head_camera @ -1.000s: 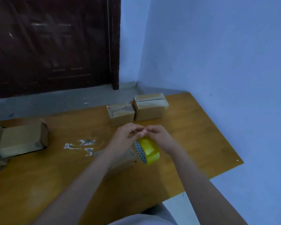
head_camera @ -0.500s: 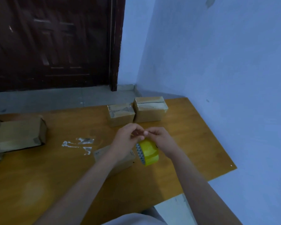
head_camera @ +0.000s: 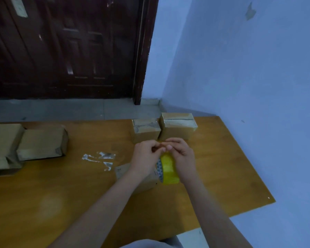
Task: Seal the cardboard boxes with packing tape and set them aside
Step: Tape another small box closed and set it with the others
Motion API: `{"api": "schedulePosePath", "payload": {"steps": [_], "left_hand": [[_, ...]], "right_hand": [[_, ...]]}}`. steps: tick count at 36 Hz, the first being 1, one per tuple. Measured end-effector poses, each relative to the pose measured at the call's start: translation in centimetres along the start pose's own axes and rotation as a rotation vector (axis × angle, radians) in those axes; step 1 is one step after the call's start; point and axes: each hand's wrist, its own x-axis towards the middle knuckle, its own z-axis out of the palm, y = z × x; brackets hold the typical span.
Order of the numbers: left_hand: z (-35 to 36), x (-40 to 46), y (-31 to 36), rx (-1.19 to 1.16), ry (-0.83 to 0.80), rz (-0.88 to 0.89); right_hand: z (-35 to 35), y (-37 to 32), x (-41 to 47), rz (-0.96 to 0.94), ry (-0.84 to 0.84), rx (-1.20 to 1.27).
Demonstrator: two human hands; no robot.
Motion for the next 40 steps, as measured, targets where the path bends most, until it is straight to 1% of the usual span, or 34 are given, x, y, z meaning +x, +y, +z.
{"api": "schedulePosePath", "payload": {"steps": [2, 6, 9, 11, 12, 14, 16, 17, 19, 21, 22, 24, 25, 27, 30, 32, 35, 36, 38, 40], "left_hand": [[0.1, 0.1, 0.1, 0.037, -0.009, 0.038], [0.2, 0.3, 0.0, 0.161, -0.060, 0.192], [0.0, 1.0, -0.1, 0.156, -0.083, 0.194], [0.0, 1.8, 0.1, 0.077, -0.086, 0.098], [0.1, 2.2, 0.1, 0.029, -0.084, 0.037], [0.2, 3.2, -0.2, -0.074, -0.077, -0.105], [0.1, 3.9, -0.8, -0.209, -0.063, -0.252], [0.0, 4.3, -1.0, -0.275, -0.054, -0.319], [0.0, 4.8, -1.0, -0.376, -0.043, -0.462], [0.1, 5.2, -1.1, -0.416, -0.084, -0.632], [0.2, 5.4, -1.1, -0.420, -0.132, -0.710], [0.3, 5.7, -1.3, -0.387, -0.257, -0.785], [0.4, 5.9, -1.4, -0.344, -0.298, -0.785], [0.7, 6.4, -1.3, -0.232, -0.310, -0.749], [1.3, 7.6, -1.6, -0.156, -0.262, -0.578], [1.1, 8.5, -2.3, -0.114, -0.207, -0.504], [0.5, 9.5, -4.0, -0.110, -0.112, -0.503], [0.4, 9.5, -4.3, -0.085, -0.127, -0.484], [0.8, 8.9, -5.2, -0.011, -0.214, -0.426], [1.4, 8.2, -6.4, 0.001, -0.247, -0.395]], "right_hand": [[0.1, 0.2, 0.1, 0.020, 0.016, 0.000], [0.1, 0.6, 0.3, 0.098, 0.022, -0.033], [-0.4, 0.4, 0.6, 0.139, -0.009, -0.090], [-0.6, -0.1, 0.7, 0.180, -0.050, -0.099], [-0.7, -0.3, 0.5, 0.212, -0.069, -0.061], [-0.9, -0.4, 0.1, 0.271, -0.056, 0.075], [-1.5, -0.3, -0.3, 0.291, -0.034, 0.174], [-1.9, -0.2, -0.5, 0.302, -0.063, 0.184], [-2.7, -0.3, -0.9, 0.301, -0.176, 0.130], [-3.3, -0.3, -1.4, 0.261, -0.245, 0.092], [-3.6, -0.1, -1.5, 0.235, -0.257, 0.099], [-3.9, 0.3, -1.6, 0.188, -0.249, 0.109], [-3.9, 0.6, -1.6, 0.177, -0.233, 0.093], [-3.6, 1.0, -1.6, 0.167, -0.209, 0.062], [-3.1, 1.5, -1.8, 0.168, -0.159, 0.017], [-3.0, 1.6, -2.3, 0.197, -0.133, -0.033], [-3.2, 3.0, -4.1, 0.334, -0.253, -0.254], [-3.3, 3.7, -4.8, 0.394, -0.279, -0.323], [-3.3, 5.3, -6.1, 0.485, -0.267, -0.372], [-3.1, 6.1, -6.8, 0.500, -0.246, -0.375]]}}
